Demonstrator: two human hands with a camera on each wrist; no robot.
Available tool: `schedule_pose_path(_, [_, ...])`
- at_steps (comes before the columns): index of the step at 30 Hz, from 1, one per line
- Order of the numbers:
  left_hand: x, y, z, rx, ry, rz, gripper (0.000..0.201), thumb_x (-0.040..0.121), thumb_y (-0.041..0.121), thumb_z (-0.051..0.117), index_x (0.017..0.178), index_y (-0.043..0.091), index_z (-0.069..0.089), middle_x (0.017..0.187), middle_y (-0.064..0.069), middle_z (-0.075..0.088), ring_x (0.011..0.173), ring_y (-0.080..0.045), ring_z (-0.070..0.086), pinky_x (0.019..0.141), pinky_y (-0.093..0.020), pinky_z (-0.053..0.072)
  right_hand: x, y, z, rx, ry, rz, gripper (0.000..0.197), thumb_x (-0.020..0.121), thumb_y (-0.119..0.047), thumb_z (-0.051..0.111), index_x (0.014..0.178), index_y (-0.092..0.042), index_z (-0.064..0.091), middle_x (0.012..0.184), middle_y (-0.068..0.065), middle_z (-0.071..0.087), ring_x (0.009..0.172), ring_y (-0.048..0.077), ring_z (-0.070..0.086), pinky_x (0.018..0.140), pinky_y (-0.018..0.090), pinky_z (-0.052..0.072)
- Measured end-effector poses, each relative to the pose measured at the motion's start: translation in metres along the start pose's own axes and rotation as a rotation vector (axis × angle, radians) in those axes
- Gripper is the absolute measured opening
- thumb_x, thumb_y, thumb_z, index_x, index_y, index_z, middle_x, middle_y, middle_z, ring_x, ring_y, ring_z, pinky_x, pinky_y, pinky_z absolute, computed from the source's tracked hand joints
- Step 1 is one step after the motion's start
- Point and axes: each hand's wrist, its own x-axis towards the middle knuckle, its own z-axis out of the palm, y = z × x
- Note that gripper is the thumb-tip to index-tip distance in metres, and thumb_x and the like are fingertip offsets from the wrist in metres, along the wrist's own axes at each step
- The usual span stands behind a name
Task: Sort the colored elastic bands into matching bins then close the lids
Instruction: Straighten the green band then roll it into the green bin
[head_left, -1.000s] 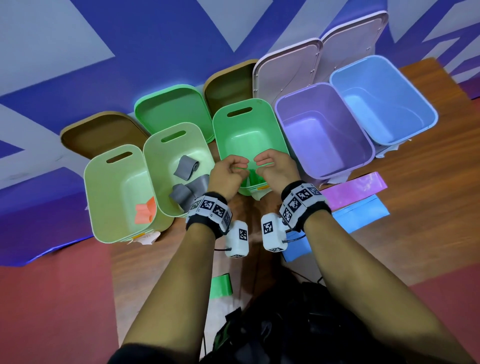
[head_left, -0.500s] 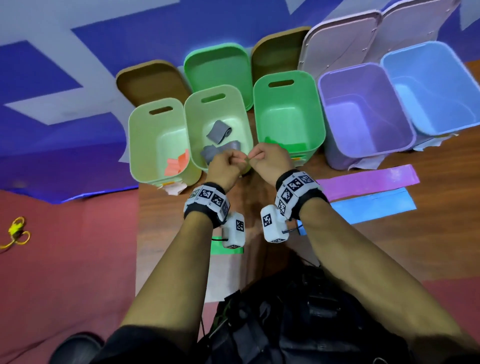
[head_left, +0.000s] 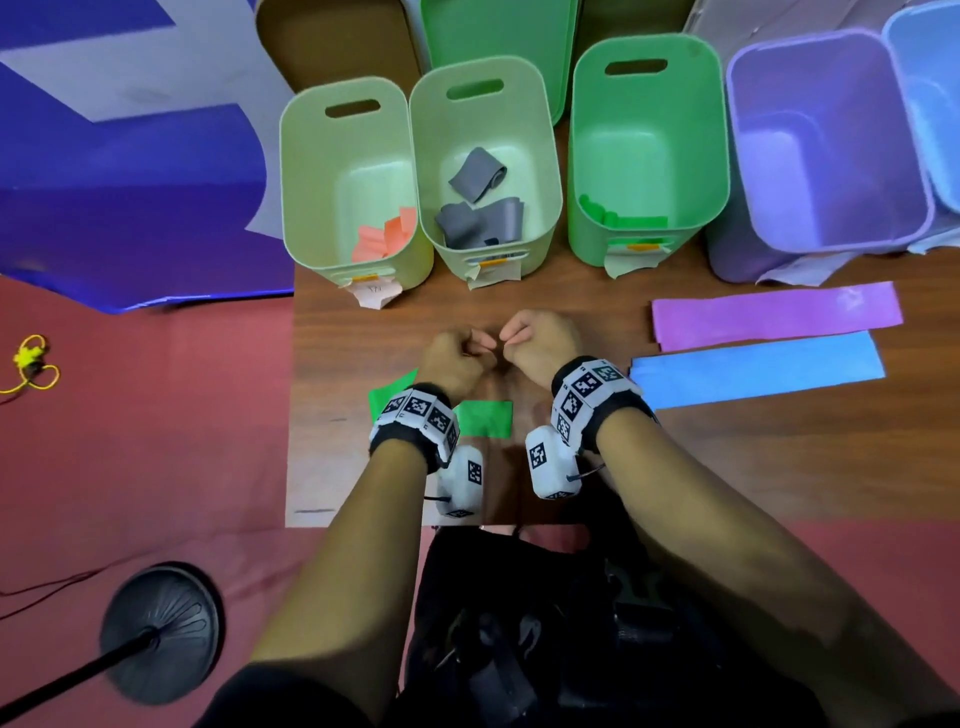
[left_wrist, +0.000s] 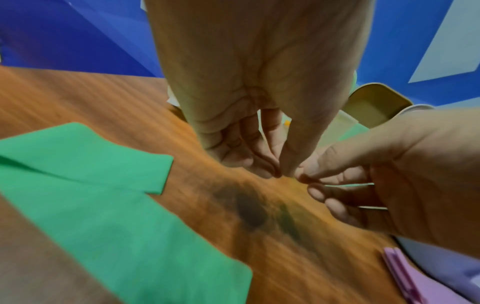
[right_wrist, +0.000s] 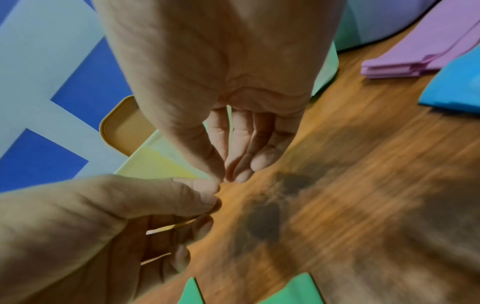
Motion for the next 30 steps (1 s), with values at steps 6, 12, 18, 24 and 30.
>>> schedule_pose_path(6, [-0.005,-0.032,0.012,0.037,-0.088,-0.081,0.022,0.075,0.004,0.067,0.083,0.024,0.065,0.087,-0.005,0.075,0.089,-0.025,0.070,0.091,-0.036,0.055,-0.001,0.024,0.026,-0.001,-0.040,0.045,0.021,0.074,-0.008,0.063,0.072,-0.029,0.064,0.081,-0.006,0.072,0.085,0.017,0.069,0.086,0.039,0.057])
schedule_pose_path(12, [-0.005,-0.049,0.027,0.145,-0.139,-0.085,0.028,0.073,-0.003,0.068,0.092,0.017,0.069,0.084,0.001,0.069,0.080,-0.012,0.063,0.090,-0.027,0.053,-0.004,0.043,0.036,-0.094,-0.059,0.099,0.023,0.079,-0.010,0.062,0.067,-0.029,0.060,0.082,-0.009,0.071,0.088,0.013,0.068,0.088,0.034,0.055])
schedule_pose_path(18, [-0.006,-0.057,0.033,0.207,-0.128,-0.039,0.025,0.076,-0.002,0.068,0.096,0.012,0.072,0.087,0.003,0.065,0.080,-0.009,0.059,0.070,-0.002,0.041,-0.011,0.050,0.041,-0.133,-0.045,0.164,0.025,0.079,-0.008,0.059,0.065,-0.028,0.063,0.084,-0.009,0.072,0.088,0.014,0.068,0.086,0.033,0.057])
schedule_pose_path(24, [-0.003,-0.062,0.033,0.288,-0.127,0.014,0.023,0.076,0.006,0.072,0.096,0.019,0.075,0.084,0.007,0.064,0.080,-0.008,0.059,0.080,-0.017,0.046,-0.013,0.057,0.052,-0.093,0.007,0.194,0.023,0.075,-0.006,0.060,0.069,-0.028,0.065,0.080,-0.011,0.071,0.085,0.011,0.068,0.084,0.032,0.058])
schedule_pose_path(30, [-0.004,-0.063,0.035,0.261,-0.103,0.018,0.015,0.077,0.007,0.074,0.080,0.021,0.070,0.081,0.004,0.065,0.078,-0.012,0.058,0.078,-0.023,0.048,-0.015,0.058,0.055,-0.035,0.017,0.179,0.026,0.077,-0.002,0.066,0.077,-0.027,0.065,0.082,-0.010,0.070,0.085,0.009,0.067,0.081,0.023,0.055])
